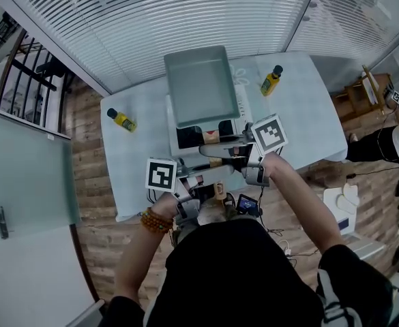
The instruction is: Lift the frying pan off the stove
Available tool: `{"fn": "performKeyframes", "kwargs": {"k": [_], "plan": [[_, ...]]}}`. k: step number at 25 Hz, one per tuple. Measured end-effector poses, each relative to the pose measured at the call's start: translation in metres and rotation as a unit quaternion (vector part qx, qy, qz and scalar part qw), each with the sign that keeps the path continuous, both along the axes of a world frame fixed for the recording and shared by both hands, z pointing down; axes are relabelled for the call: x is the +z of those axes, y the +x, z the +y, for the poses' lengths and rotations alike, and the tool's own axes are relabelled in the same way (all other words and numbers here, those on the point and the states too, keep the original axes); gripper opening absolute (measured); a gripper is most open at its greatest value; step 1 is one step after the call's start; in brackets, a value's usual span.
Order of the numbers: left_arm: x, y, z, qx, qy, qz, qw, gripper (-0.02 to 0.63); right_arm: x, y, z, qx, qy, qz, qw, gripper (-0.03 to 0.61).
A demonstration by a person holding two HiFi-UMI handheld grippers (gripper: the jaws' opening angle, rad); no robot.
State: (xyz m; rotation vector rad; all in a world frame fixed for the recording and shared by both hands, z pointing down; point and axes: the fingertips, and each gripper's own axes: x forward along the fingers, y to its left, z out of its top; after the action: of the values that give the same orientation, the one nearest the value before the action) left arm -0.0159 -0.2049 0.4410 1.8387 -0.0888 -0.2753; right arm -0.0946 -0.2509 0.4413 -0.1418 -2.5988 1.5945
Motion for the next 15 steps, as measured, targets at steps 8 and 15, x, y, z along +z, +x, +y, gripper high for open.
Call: {"fn": "performKeyframes", "kwargs": {"k": [8,15], "plan": [[0.0045,-0.0019,0.0002,0.003,-0.005,-0.002,1.0,0.087,0.0043,-0.002,-0.0006,-0.002,0.001,0.003,1.0,0.19],[0.0077,-0.0003,0.0,0.006,-0.009,-0.002,0.9999,0.087,0.0098,0.0001,-0.0013,0.001,-0.004,0.008,1.0,0.19]]}}
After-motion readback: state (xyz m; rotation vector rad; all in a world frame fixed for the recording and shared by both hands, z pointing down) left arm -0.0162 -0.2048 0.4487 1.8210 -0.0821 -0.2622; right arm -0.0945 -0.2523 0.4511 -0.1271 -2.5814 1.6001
